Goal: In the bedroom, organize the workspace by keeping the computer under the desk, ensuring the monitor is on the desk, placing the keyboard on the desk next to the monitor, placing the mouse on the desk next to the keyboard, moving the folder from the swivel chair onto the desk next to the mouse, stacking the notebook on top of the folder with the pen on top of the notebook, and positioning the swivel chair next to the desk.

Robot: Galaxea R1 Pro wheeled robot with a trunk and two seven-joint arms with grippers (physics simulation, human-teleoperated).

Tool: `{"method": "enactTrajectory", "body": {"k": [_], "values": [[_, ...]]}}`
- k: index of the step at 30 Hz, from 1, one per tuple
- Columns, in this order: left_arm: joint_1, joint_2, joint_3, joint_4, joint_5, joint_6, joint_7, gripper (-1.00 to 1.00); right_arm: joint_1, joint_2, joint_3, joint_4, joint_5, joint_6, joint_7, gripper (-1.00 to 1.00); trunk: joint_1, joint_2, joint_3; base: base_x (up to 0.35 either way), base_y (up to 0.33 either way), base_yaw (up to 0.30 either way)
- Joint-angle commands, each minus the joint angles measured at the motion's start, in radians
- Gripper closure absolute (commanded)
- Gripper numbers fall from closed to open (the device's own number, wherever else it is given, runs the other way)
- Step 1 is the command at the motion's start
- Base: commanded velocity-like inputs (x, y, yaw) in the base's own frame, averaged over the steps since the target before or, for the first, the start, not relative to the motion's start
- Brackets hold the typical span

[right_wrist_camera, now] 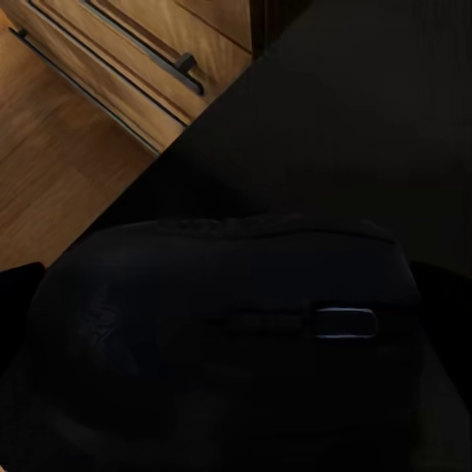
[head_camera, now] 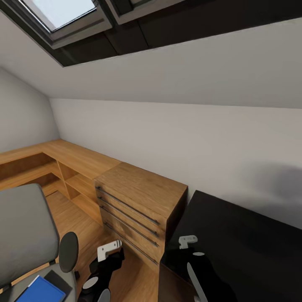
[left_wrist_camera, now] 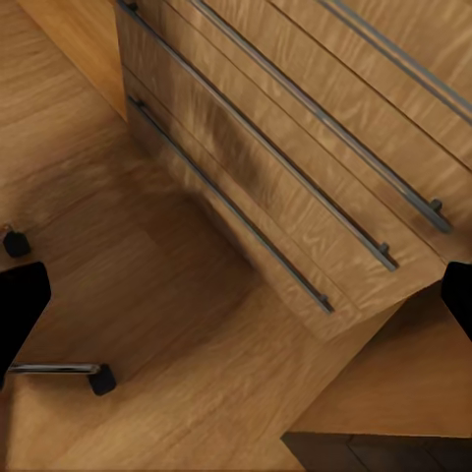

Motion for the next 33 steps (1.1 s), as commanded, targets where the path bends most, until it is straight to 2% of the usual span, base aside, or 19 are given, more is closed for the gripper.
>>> {"method": "enactTrajectory", "body": {"k": [1, 11, 12, 24, 27, 31, 33], "values": [[-0.001, 0.0, -0.001, 0.0, 0.008, 0.003, 0.008, -1.0, 0.0, 0.0, 0.001, -0.001, -0.004, 0.005, -0.002, 1.0, 0.0, -0.001, -0.001, 0.016, 0.0, 0.0], [-0.001, 0.0, -0.001, 0.001, 0.007, 0.003, 0.008, -1.0, 0.0, 0.0, 0.002, 0.0, -0.003, 0.006, -0.004, 1.0, 0.0, -0.001, -0.001, 0.003, 0.0, 0.0], [-0.001, 0.0, -0.001, 0.001, 0.007, 0.003, 0.008, -1.0, -0.001, 0.0, 0.002, 0.0, -0.003, 0.006, -0.005, -1.0, 0.0, -0.001, -0.001, 0.0, 0.0, 0.0], [-0.001, 0.0, -0.001, 0.001, 0.007, 0.003, 0.008, -1.0, 0.0, 0.0, 0.003, -0.011, -0.004, 0.004, -0.007, -1.0, 0.0, -0.001, -0.001, 0.0, 0.0, 0.0], [-0.001, 0.001, -0.001, 0.001, 0.007, 0.003, 0.008, -1.0, 0.001, -0.001, 0.003, -0.079, -0.004, 0.002, -0.01, -1.0, 0.0, -0.001, -0.001, 0.0, 0.0, 0.0], [-0.001, 0.001, 0.0, 0.002, 0.007, 0.003, 0.008, -1.0, 0.019, 0.0, 0.004, -0.238, -0.006, 0.008, -0.012, -1.0, 0.0, -0.001, -0.001, 0.0, 0.0, 0.0], [-0.001, 0.001, 0.0, 0.002, 0.007, 0.003, 0.008, -1.0, 0.031, 0.0, 0.004, -0.269, -0.009, 0.013, -0.011, -1.0, 0.0, -0.001, -0.001, 0.0, 0.0, 0.0]]}}
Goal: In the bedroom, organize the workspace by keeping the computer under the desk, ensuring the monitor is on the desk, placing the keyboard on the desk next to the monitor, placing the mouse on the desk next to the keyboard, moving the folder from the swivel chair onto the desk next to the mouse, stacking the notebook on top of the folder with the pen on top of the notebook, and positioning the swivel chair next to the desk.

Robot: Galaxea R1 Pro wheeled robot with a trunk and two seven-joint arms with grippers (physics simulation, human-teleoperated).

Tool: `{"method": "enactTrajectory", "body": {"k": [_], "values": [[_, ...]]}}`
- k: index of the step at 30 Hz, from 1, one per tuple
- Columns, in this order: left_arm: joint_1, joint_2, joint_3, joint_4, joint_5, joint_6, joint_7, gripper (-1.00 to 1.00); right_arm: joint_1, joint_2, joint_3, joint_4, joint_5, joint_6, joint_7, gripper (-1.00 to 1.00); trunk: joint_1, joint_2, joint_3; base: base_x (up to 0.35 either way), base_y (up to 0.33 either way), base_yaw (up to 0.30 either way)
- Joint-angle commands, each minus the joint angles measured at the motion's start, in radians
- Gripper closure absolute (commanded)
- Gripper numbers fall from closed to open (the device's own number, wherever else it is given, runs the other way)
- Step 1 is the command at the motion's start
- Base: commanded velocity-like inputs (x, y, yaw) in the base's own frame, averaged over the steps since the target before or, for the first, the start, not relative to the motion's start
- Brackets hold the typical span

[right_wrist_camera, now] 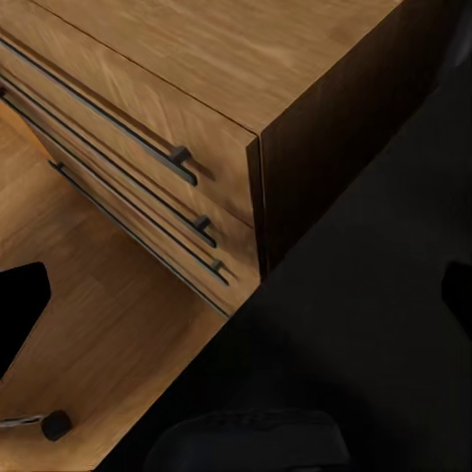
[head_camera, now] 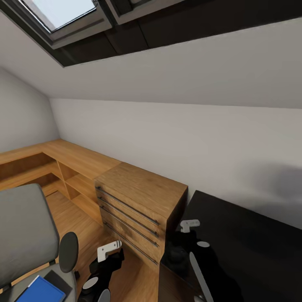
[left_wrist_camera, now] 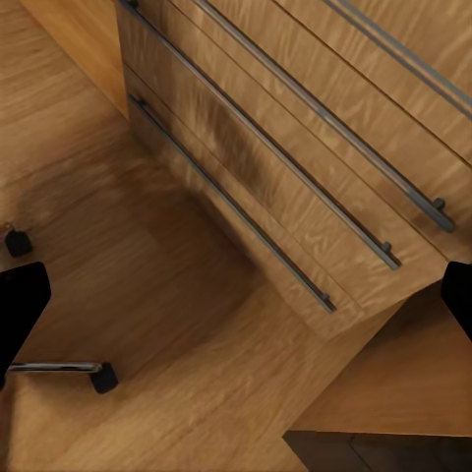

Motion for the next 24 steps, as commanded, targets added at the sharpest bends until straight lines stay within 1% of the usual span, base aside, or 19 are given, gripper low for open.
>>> {"method": "enactTrajectory", "body": {"k": [1, 6, 8, 15, 18, 24], "values": [[-0.001, 0.0, -0.001, -0.001, 0.008, 0.003, 0.008, -1.0, 0.002, 0.0, 0.001, -0.008, -0.006, 0.006, -0.003, -1.0, 0.0, -0.001, -0.001, 0.0, 0.0, 0.0], [-0.001, 0.0, -0.002, -0.001, 0.008, 0.003, 0.008, -1.0, 0.013, 0.001, 0.0, -0.028, -0.009, 0.012, -0.001, -1.0, 0.0, -0.001, -0.001, 0.0, 0.0, 0.0], [-0.001, 0.0, -0.002, -0.002, 0.008, 0.003, 0.008, -1.0, 0.013, 0.005, 0.002, -0.03, -0.012, 0.013, 0.001, -1.0, 0.0, -0.001, -0.001, 0.0, 0.0, 0.0], [-0.001, 0.0, -0.003, -0.002, 0.006, 0.001, 0.009, -1.0, 0.014, 0.006, 0.001, -0.039, -0.013, 0.011, 0.003, -1.0, 0.0, -0.001, -0.001, 0.0, 0.0, -0.007], [-0.001, 0.001, -0.002, -0.001, 0.006, 0.0, 0.009, -1.0, 0.014, 0.006, 0.001, -0.043, -0.014, 0.009, 0.003, -1.0, 0.0, -0.001, 0.003, -0.195, 0.005, -0.186], [-0.001, 0.001, -0.003, -0.001, 0.006, 0.0, 0.009, -1.0, 0.014, 0.006, 0.001, -0.043, -0.013, 0.007, 0.003, -1.0, 0.0, -0.001, 0.011, -0.303, 0.06, -0.2]]}}
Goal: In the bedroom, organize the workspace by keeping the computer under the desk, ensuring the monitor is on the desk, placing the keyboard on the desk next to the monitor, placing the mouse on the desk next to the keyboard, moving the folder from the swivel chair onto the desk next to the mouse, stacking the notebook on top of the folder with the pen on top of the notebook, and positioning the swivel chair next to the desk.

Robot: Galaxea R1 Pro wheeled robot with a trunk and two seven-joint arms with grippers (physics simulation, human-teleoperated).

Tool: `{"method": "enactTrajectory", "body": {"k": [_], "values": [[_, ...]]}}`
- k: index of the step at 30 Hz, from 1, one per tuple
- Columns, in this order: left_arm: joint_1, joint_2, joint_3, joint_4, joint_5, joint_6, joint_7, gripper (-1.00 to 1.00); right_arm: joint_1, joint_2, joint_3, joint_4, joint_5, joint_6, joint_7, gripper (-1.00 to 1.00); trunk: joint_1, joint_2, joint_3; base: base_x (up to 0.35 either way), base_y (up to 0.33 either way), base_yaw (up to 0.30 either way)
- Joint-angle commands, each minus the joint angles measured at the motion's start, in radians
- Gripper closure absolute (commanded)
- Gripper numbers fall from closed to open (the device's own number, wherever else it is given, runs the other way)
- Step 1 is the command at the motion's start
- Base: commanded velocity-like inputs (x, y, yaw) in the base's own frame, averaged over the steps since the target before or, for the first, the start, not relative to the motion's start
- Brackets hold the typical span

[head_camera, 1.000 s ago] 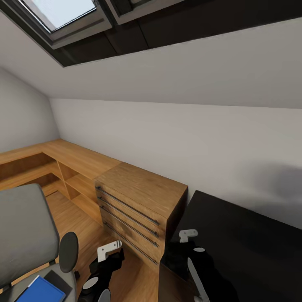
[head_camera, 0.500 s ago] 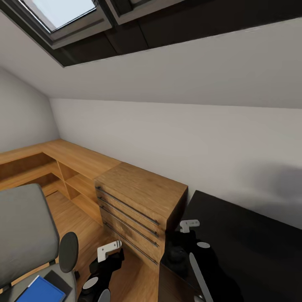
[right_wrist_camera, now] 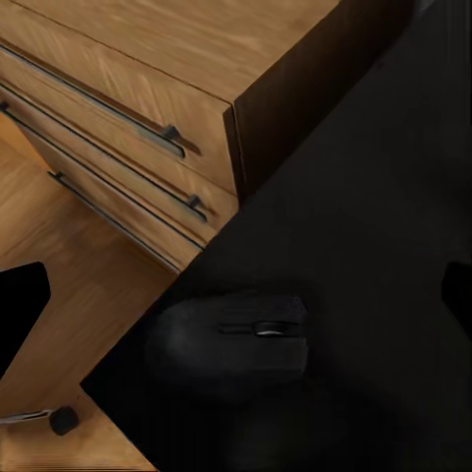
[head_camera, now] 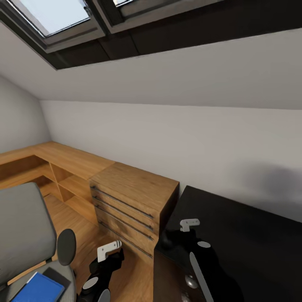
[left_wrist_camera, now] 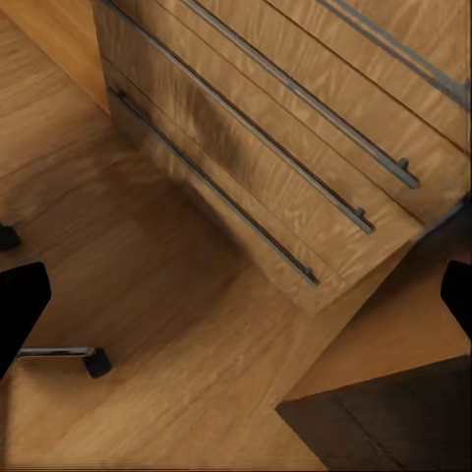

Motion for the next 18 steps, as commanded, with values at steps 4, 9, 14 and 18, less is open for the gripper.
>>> {"method": "enactTrajectory", "body": {"k": [4, 9, 14, 18], "values": [[-0.001, 0.0, -0.001, -0.001, 0.008, 0.002, 0.008, -1.0, -0.001, 0.0, 0.0, 0.001, -0.005, 0.001, -0.003, -1.0, -0.001, -0.001, 0.004, -0.326, 0.124, -0.203], [0.0, 0.0, -0.001, 0.0, 0.008, 0.002, 0.008, -1.0, -0.001, 0.0, 0.0, 0.002, -0.005, -0.001, -0.003, -1.0, -0.001, -0.001, 0.011, -0.296, 0.182, -0.204], [0.0, 0.0, -0.001, 0.0, 0.008, 0.002, 0.008, -1.0, -0.001, 0.0, 0.0, 0.004, -0.005, -0.001, -0.002, -1.0, -0.001, -0.001, 0.018, -0.271, 0.221, -0.204], [0.0, 0.0, -0.001, 0.0, 0.008, 0.002, 0.008, -1.0, -0.001, 0.0, 0.0, 0.007, -0.005, -0.002, -0.003, -1.0, -0.001, -0.001, 0.023, -0.268, 0.224, -0.204]]}}
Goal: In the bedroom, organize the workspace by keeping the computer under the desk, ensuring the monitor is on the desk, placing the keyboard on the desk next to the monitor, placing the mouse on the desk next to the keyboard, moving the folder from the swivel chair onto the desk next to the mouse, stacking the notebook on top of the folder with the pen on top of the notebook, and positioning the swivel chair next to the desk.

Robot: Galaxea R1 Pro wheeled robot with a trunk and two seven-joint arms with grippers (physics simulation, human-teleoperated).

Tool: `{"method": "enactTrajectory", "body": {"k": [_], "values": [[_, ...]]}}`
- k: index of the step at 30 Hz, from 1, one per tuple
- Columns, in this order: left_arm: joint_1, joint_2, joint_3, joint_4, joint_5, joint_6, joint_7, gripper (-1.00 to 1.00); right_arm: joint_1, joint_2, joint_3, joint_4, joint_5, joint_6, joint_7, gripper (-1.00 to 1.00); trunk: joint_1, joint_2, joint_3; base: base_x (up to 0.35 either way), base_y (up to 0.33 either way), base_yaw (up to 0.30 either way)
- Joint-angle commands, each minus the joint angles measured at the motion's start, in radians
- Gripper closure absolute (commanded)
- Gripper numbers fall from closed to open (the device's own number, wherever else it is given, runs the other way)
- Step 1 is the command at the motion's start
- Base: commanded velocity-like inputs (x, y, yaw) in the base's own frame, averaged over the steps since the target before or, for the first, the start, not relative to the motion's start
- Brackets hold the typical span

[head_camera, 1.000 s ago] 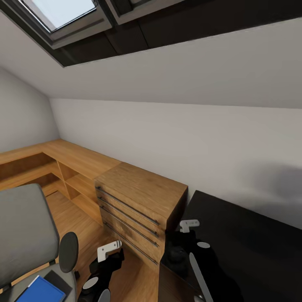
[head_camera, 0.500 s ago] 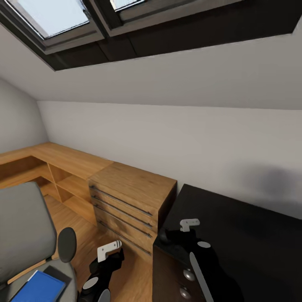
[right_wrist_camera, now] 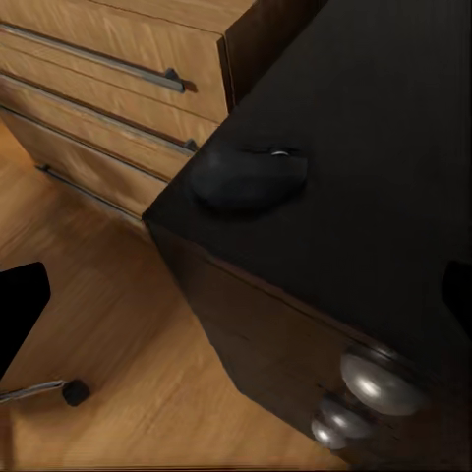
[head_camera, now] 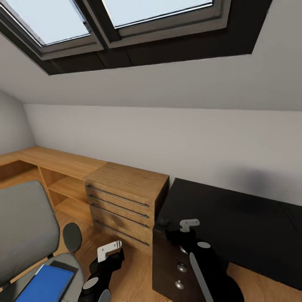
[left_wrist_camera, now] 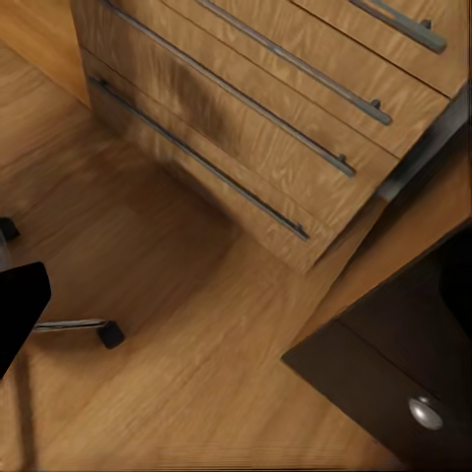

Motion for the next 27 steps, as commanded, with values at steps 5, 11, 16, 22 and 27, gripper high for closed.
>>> {"method": "enactTrajectory", "body": {"k": [5, 11, 16, 22, 27], "values": [[-0.001, 0.0, -0.001, -0.001, 0.008, 0.002, 0.008, -1.0, -0.001, 0.0, 0.001, 0.012, -0.005, 0.004, -0.003, -1.0, 0.0, -0.001, 0.006, -0.302, 0.105, -0.204], [-0.001, 0.001, -0.001, -0.001, 0.008, 0.002, 0.008, -1.0, -0.001, 0.0, 0.003, 0.023, -0.005, 0.002, -0.003, -1.0, 0.0, -0.001, 0.013, -0.326, 0.021, -0.197], [-0.001, 0.001, -0.001, -0.001, 0.008, 0.002, 0.008, -1.0, -0.001, 0.001, 0.003, 0.025, -0.005, 0.001, -0.003, -1.0, 0.0, -0.001, 0.017, -0.331, 0.004, -0.133], [-0.001, 0.001, -0.001, -0.001, 0.008, 0.002, 0.007, -1.0, -0.001, 0.002, 0.003, 0.025, -0.005, 0.001, -0.003, -1.0, 0.0, -0.001, 0.018, -0.333, 0.001, -0.029], [-0.001, 0.001, -0.001, -0.001, 0.008, 0.002, 0.007, -1.0, -0.001, 0.001, 0.003, 0.025, -0.005, 0.001, -0.003, -1.0, 0.0, -0.001, 0.018, -0.335, 0.004, -0.004]]}}
